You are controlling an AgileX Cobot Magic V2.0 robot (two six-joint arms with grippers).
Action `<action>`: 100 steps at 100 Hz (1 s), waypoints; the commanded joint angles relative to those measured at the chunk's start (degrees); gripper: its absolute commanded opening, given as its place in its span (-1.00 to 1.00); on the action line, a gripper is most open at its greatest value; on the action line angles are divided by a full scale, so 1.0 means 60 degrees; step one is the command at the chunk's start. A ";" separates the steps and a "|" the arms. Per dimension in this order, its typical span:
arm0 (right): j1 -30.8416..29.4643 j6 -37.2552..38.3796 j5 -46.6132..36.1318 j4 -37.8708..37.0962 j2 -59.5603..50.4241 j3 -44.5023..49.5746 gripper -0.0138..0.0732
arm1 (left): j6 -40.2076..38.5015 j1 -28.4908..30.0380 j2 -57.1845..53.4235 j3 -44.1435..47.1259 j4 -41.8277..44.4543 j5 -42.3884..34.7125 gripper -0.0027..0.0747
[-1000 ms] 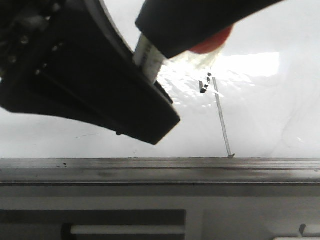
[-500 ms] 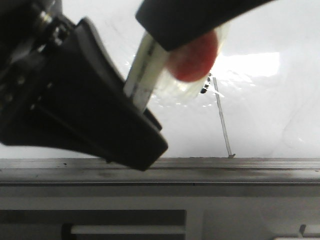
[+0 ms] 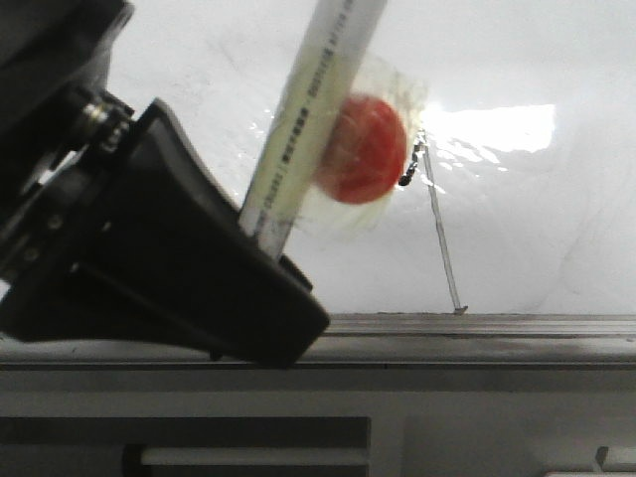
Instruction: Write number 9 on whiteboard
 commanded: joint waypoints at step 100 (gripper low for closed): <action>-0.1952 0.0433 -0.0129 0.0223 -0.0951 -0.0277 -0.80 | -0.3276 0.1188 0.1496 -0.0229 -0.3646 -0.4330 -0.99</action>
